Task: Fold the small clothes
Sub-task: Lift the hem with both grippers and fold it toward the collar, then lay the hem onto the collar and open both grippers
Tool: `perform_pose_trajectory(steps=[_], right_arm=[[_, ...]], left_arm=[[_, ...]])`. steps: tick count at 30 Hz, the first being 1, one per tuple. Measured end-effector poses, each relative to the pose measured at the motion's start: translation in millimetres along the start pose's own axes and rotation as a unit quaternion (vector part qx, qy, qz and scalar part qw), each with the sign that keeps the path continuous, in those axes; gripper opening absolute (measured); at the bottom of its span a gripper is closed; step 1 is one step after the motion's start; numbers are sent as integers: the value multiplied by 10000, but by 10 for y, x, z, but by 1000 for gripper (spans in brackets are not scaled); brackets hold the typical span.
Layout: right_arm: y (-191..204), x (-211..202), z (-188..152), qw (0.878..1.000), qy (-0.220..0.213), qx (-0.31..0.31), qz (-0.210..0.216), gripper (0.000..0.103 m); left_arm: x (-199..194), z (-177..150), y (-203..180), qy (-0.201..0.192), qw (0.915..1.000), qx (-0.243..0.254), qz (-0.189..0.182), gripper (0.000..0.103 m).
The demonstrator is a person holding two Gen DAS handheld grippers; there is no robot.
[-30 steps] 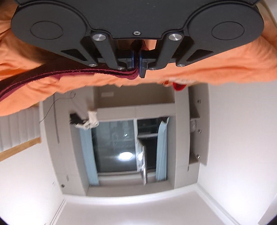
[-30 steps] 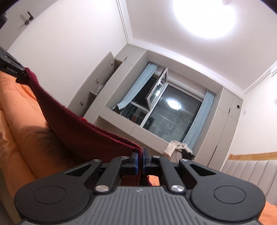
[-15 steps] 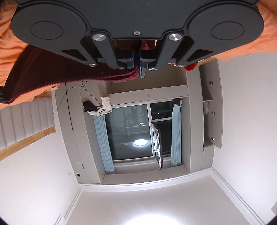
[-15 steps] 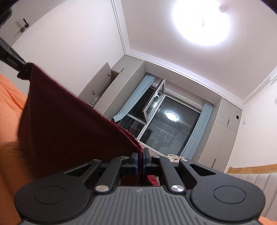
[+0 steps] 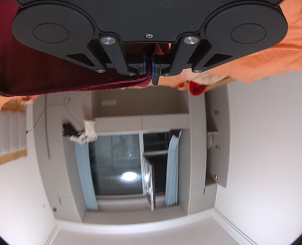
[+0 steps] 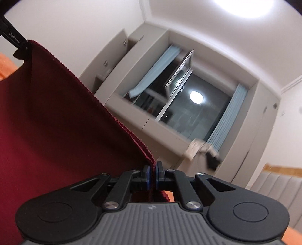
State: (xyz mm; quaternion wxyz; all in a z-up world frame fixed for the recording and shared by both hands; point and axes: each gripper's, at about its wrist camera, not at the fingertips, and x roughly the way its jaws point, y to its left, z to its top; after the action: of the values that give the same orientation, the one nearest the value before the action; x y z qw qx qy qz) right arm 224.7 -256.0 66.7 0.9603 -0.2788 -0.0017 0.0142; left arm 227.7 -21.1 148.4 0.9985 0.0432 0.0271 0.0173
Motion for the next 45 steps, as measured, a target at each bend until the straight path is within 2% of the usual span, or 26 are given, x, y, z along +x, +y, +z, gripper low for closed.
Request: perform_pose_trajectory(steps=[4, 9, 16, 21, 23, 25, 26, 27, 28, 30, 33, 37, 40, 44, 45], right_arm=[[149, 399, -210, 9991, 313, -124, 276, 5], [364, 735, -366, 9971, 536, -268, 472, 7], [490, 886, -492, 9951, 803, -311, 485, 17], [466, 919, -486, 9949, 877, -205, 459, 28], [461, 930, -493, 9946, 926, -169, 441, 39], [415, 983, -457, 9943, 967, -114, 437, 70], [405, 980, -460, 9942, 980, -71, 443, 78], [378, 982, -448, 9943, 972, -26, 442, 88], [362, 976, -443, 9944, 963, 11, 437, 90], [331, 979, -437, 9943, 969, 64, 435, 93], [304, 978, -445, 9939, 1000, 94, 455, 103], [333, 990, -504, 9919, 1235, 4, 309, 103], [331, 1081, -591, 9867, 1591, 77, 337, 103], [266, 1124, -664, 9819, 1773, 408, 532, 103], [249, 1117, -669, 9816, 1772, 450, 547, 103]], left_arm=[[557, -212, -35, 451, 9988, 110, 185, 6], [991, -543, 15, 990, 9941, 254, 355, 6], [1324, -851, 134, 1672, 9848, 154, 452, 8], [1379, -927, 101, 1812, 9820, 196, 488, 11], [1371, -939, 92, 1853, 9811, 185, 518, 17], [1383, -940, 119, 1919, 9798, 114, 550, 24], [1392, -944, 137, 1966, 9789, 57, 559, 29], [1395, -951, 155, 2013, 9778, 2, 584, 42], [1399, -958, 177, 2058, 9767, -48, 602, 54], [1400, -968, 203, 2122, 9752, -127, 611, 64], [1415, -1002, 238, 2229, 9726, -181, 636, 68], [1478, -1084, 266, 2489, 9656, -173, 733, 73], [1537, -1151, 318, 2714, 9591, -298, 741, 75], [1534, -1139, 357, 2734, 9579, -462, 749, 80], [1531, -1130, 354, 2734, 9578, -467, 762, 84]])
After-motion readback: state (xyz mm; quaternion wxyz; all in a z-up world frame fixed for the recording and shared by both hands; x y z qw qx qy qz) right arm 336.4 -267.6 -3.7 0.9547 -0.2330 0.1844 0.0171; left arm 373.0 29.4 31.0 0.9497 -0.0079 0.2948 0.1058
